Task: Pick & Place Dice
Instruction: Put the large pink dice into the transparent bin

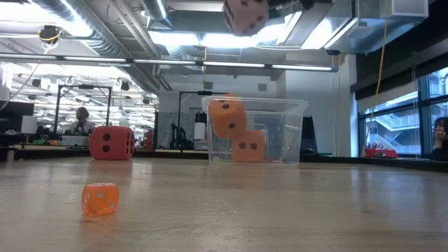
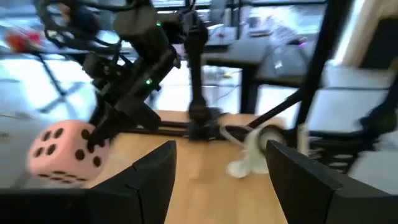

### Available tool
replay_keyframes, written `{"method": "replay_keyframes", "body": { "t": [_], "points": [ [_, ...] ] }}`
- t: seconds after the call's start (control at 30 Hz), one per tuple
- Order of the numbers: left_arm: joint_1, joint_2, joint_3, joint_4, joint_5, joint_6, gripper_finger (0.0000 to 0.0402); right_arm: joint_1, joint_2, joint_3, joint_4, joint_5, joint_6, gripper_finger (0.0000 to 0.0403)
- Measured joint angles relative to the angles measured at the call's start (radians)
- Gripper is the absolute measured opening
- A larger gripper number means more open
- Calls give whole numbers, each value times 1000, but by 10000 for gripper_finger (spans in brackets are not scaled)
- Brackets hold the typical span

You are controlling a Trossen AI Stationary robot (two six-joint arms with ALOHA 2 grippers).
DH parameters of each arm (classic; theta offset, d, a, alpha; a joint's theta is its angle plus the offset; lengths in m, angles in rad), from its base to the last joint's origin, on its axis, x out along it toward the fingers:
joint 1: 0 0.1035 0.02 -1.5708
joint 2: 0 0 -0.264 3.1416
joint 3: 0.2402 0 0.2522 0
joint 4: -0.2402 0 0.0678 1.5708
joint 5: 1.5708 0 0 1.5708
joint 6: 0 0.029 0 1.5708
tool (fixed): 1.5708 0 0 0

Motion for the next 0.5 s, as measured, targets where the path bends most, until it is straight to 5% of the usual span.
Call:
{"method": "replay_keyframes", "body": {
  "t": [0.17, 0.5],
  "points": [
    [-90, 16, -135, 125, -175, 22, 239, -136, 0, 0, -91, -58, 20, 114],
    [-142, -100, -456, 374, -239, -52, 209, -360, 17, 0, -182, -323, 20, 87]
  ]
}}
